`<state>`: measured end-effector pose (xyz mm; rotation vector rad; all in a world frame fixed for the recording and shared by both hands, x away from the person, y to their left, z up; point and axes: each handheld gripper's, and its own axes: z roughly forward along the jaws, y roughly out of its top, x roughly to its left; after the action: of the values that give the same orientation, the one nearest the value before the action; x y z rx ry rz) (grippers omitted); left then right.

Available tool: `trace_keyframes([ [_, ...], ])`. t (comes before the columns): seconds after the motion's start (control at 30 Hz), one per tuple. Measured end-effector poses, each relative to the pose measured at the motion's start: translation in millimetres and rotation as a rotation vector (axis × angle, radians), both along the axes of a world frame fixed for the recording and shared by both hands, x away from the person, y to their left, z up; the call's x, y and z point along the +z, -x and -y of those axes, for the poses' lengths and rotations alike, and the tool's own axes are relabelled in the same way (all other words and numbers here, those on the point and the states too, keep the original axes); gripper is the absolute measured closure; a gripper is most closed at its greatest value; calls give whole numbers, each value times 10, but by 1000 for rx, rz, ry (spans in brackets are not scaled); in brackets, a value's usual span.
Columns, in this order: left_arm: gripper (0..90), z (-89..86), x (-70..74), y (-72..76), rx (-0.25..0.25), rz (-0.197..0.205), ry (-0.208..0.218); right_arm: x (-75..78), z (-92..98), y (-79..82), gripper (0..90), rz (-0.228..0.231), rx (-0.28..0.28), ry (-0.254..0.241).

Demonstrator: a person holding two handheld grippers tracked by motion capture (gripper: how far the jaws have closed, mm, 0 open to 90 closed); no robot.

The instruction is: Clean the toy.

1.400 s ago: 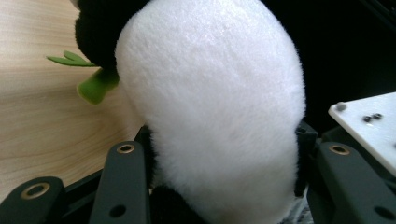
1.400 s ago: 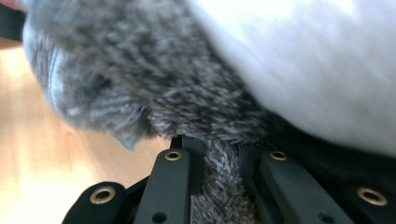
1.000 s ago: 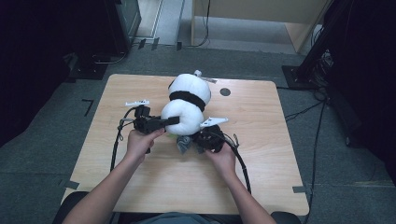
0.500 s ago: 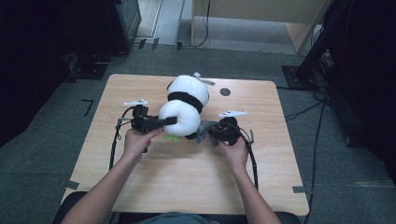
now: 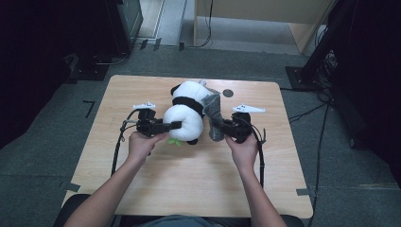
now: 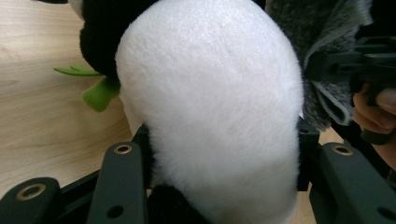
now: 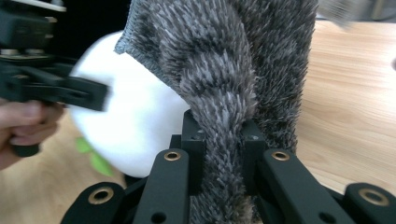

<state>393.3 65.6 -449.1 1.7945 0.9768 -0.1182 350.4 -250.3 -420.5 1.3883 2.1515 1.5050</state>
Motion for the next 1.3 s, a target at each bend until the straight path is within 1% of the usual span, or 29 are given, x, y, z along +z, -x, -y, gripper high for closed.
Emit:
trace_keyframes([
  [0.17, 476, 71, -2, 33, -1, 14, -7, 25, -226, 41, 790, -16, 81, -21],
  [0.27, 476, 85, -1, 42, 1, 19, -15, 27, -388, 91, 790, -8, 112, 4],
  [0.37, 476, 84, -16, 30, 9, 1, -2, 14, -530, 147, 790, -7, 156, -3],
  [0.4, 476, 86, -21, 26, 10, -1, -4, -2, -592, 166, 790, -3, 171, 5],
  [0.47, 476, 100, -19, 33, 14, -1, -13, -39, -717, 202, 789, 6, 200, 41],
  [0.53, 477, 101, -13, 38, 15, 2, -13, -85, -831, 240, 790, 14, 225, 56],
  [0.57, 478, 95, -11, 37, 20, 0, -6, -105, -879, 265, 790, 26, 230, 63],
  [0.6, 478, 76, -11, 27, 24, -15, 16, -125, -918, 288, 791, 39, 237, 63],
  [0.67, 477, 58, -4, 20, 29, -28, 42, -161, -983, 321, 792, 44, 260, 58],
  [0.73, 478, 53, 13, 25, 37, -27, 51, -193, -1039, 345, 794, 63, 276, 89],
  [0.77, 477, 46, 17, 24, 37, -27, 52, -210, -1055, 351, 795, 76, 279, 104],
  [0.83, 477, 45, 19, 24, 42, -33, 53, -240, -1056, 346, 797, 91, 289, 110],
  [0.93, 477, 46, 11, 17, 46, -42, 53, -303, -1060, 336, 799, 102, 300, 143],
  [1.0, 477, 37, 14, 11, 51, -48, 66, -350, -1067, 326, 799, 86, 308, 154],
  [1.07, 476, 15, 30, 4, 51, -47, 92, -420, -1090, 310, 799, 74, 321, 197],
  [1.1, 476, 6, 39, 3, 52, -44, 108, -459, -1100, 296, 799, 59, 322, 222],
  [1.13, 476, -5, 48, 3, 51, -43, 118, -494, -1094, 278, 799, 47, 319, 231],
  [1.17, 475, -12, 52, 2, 50, -41, 124, -525, -1077, 250, 799, 32, 312, 238],
  [1.23, 475, -23, 57, 0, 50, -50, 130, -555, -1015, 199, 799, 1, 297, 210],
  [1.27, 475, -23, 57, 0, 48, -49, 131, -563, -993, 181, 799, -6, 298, 207],
  [1.3, 475, -22, 56, 1, 46, -46, 132, -569, -981, 170, 799, -2, 295, 225],
])
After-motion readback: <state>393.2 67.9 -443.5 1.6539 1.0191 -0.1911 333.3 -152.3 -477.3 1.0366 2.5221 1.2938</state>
